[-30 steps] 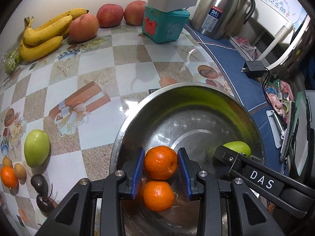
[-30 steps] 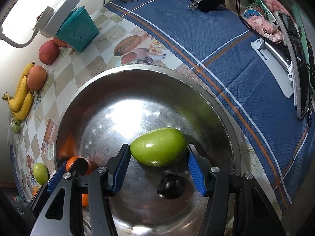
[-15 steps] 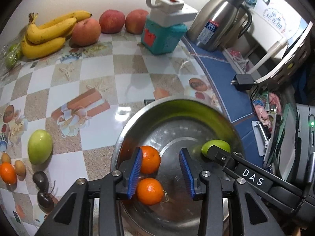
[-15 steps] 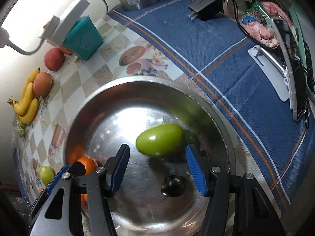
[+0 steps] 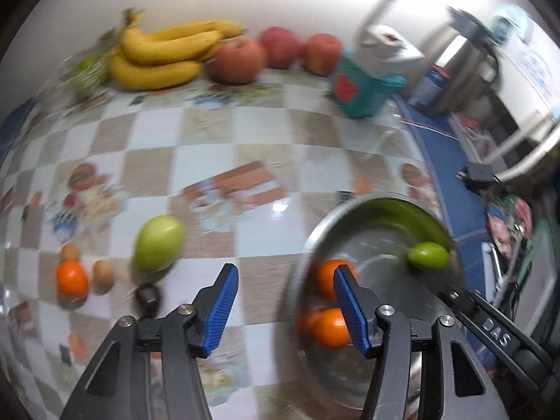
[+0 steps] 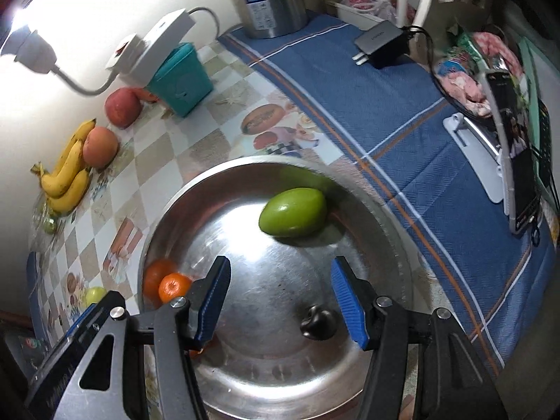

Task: Organize fruits
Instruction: 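Lift both tools out of the basin back over the table fruit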

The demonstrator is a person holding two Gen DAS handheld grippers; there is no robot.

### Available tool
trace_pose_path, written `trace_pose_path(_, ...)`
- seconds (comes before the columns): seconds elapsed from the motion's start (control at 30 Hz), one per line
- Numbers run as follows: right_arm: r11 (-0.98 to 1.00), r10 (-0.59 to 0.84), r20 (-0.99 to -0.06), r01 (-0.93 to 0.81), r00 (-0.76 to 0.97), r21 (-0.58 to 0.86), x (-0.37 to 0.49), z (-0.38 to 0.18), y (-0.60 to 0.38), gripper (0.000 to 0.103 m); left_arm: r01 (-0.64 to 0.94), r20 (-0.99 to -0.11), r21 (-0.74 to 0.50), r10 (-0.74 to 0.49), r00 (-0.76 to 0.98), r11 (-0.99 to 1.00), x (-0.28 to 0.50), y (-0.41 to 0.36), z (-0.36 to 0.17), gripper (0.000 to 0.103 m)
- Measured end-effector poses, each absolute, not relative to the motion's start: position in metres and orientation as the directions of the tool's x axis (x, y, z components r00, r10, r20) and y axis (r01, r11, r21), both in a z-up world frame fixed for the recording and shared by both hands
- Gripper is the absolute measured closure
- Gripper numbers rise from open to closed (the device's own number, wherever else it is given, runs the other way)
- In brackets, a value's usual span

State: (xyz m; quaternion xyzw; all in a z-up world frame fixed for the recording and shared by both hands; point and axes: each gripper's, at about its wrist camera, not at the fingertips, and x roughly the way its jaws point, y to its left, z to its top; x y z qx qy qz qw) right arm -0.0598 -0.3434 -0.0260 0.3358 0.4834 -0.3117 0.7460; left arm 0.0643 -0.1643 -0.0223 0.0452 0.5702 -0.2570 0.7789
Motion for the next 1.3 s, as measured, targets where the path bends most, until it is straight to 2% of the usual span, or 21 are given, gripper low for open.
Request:
trace_pose_path(0.13, 0.616, -0.136, -0.934, 0.766, 0.331, 0.182, -0.052, -0.028, -0.334, 0.041, 0.355, -0.921, -0.227, -0.319, 0.225, 0.907, 0.078, -0.139, -0.026, 0.034)
trace_pose_path(0.17, 0.622, -0.136, -0.935, 0.763, 0.328, 0.177, -0.051, -0.028, -0.333, 0.035, 0.334, -0.923, -0.224, -0.310, 0.229, 0.915, 0.081, -0.134, -0.027, 0.033)
trace_pose_path(0.27, 0.639, -0.124, -0.940, 0.750, 0.319, 0.170, -0.046, -0.033, -0.328, 0.032, 0.276, -0.930, -0.204, -0.274, 0.244, 0.939, 0.087, -0.122, -0.029, 0.022)
trace_pose_path(0.33, 0.648, -0.121, -0.943, 0.744, 0.309, 0.160, -0.044, -0.037, -0.326, 0.032, 0.241, -0.934, -0.189, -0.250, 0.256, 0.952, 0.089, -0.116, -0.031, 0.010)
trace_pose_path(0.37, 0.655, -0.123, -0.945, 0.740, 0.304, 0.153, -0.043, -0.038, -0.325, 0.030, 0.224, -0.936, -0.181, -0.238, 0.260, 0.957, 0.090, -0.112, -0.032, 0.008)
trace_pose_path(0.43, 0.670, -0.132, -0.946, 0.730, 0.296, 0.135, -0.040, -0.039, -0.322, 0.020, 0.207, -0.939, -0.175, -0.227, 0.259, 0.962, 0.091, -0.109, -0.034, 0.004)
trace_pose_path(0.5, 0.685, -0.143, -0.945, 0.719, 0.294, 0.120, -0.038, -0.040, -0.320, 0.017, 0.200, -0.941, -0.172, -0.221, 0.258, 0.965, 0.092, -0.107, -0.035, 0.000)
trace_pose_path(0.63, 0.701, -0.156, -0.944, 0.706, 0.290, 0.101, -0.035, -0.040, -0.318, 0.016, 0.185, -0.946, -0.162, -0.205, 0.249, 0.969, 0.093, -0.104, -0.039, 0.000)
trace_pose_path(0.7, 0.705, -0.155, -0.945, 0.702, 0.289, 0.099, -0.035, -0.040, -0.317, 0.009, 0.173, -0.947, -0.169, -0.208, 0.243, 0.970, 0.093, -0.101, -0.040, 0.000)
trace_pose_path(1.03, 0.717, -0.190, -0.935, 0.693, 0.300, 0.076, -0.031, -0.035, -0.310, 0.009, 0.139, -0.945, -0.173, -0.204, 0.256, 0.975, 0.095, -0.090, -0.038, 0.000)
trace_pose_path(1.3, 0.724, -0.155, -0.934, 0.680, 0.324, 0.116, -0.027, -0.034, -0.303, 0.009, 0.141, -0.935, -0.161, -0.197, 0.295, 0.977, 0.099, -0.076, -0.027, 0.000)
